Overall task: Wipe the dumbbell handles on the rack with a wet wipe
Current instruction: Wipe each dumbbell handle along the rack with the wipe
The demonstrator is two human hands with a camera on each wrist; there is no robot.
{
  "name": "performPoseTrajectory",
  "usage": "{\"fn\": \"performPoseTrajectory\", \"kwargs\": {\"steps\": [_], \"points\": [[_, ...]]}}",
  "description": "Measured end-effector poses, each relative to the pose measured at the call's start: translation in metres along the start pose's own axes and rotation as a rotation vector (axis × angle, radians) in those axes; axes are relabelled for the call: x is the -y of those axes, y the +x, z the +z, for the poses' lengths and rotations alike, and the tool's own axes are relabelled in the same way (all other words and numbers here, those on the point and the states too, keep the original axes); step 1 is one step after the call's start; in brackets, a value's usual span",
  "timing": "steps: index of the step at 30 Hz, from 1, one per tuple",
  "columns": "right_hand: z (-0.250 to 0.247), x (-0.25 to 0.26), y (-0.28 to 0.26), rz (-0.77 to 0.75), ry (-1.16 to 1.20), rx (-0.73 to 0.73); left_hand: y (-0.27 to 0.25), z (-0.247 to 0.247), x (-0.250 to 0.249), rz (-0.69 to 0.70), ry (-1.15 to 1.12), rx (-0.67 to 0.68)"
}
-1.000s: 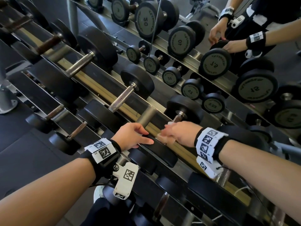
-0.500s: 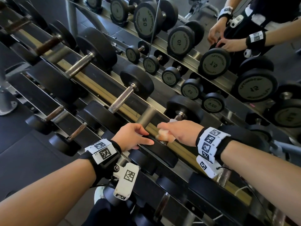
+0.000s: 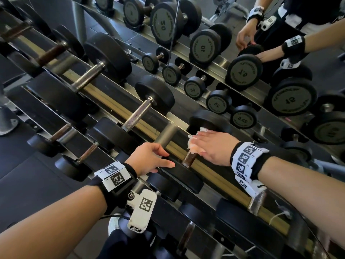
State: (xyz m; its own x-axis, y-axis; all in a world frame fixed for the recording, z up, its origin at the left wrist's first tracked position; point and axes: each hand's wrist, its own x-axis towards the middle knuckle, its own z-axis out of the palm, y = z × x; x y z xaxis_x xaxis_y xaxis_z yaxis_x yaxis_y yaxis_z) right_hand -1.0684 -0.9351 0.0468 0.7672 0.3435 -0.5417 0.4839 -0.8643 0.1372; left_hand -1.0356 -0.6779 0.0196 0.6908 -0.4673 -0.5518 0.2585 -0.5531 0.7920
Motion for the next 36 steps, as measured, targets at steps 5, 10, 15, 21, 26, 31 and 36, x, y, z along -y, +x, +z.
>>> {"fn": "performPoseTrajectory", "kwargs": {"steps": [5, 10, 15, 21, 26, 31, 36], "points": [[0.007, 0.029, -0.003, -0.172, -0.009, 0.02, 0.001, 0.001, 0.0, -0.003, -0.001, -0.003], [0.0, 0.009, -0.001, -0.038, -0.017, 0.016, 0.001, 0.0, 0.001, -0.011, -0.002, 0.0], [0.002, 0.025, 0.004, -0.068, -0.043, -0.048, -0.001, 0.0, 0.001, -0.012, -0.014, -0.012], [0.005, 0.014, 0.005, -0.014, 0.064, -0.03, -0.002, 0.0, -0.001, -0.013, -0.011, -0.007], [0.008, 0.019, 0.002, 0.007, 0.027, -0.052, -0.002, 0.001, -0.001, -0.016, -0.007, -0.006], [0.01, 0.024, -0.005, -0.075, 0.119, -0.009, 0.001, 0.001, 0.002, -0.018, -0.01, -0.002], [0.004, 0.01, 0.0, 0.122, 0.106, -0.038, 0.005, -0.002, 0.002, -0.019, 0.007, 0.015]]}}
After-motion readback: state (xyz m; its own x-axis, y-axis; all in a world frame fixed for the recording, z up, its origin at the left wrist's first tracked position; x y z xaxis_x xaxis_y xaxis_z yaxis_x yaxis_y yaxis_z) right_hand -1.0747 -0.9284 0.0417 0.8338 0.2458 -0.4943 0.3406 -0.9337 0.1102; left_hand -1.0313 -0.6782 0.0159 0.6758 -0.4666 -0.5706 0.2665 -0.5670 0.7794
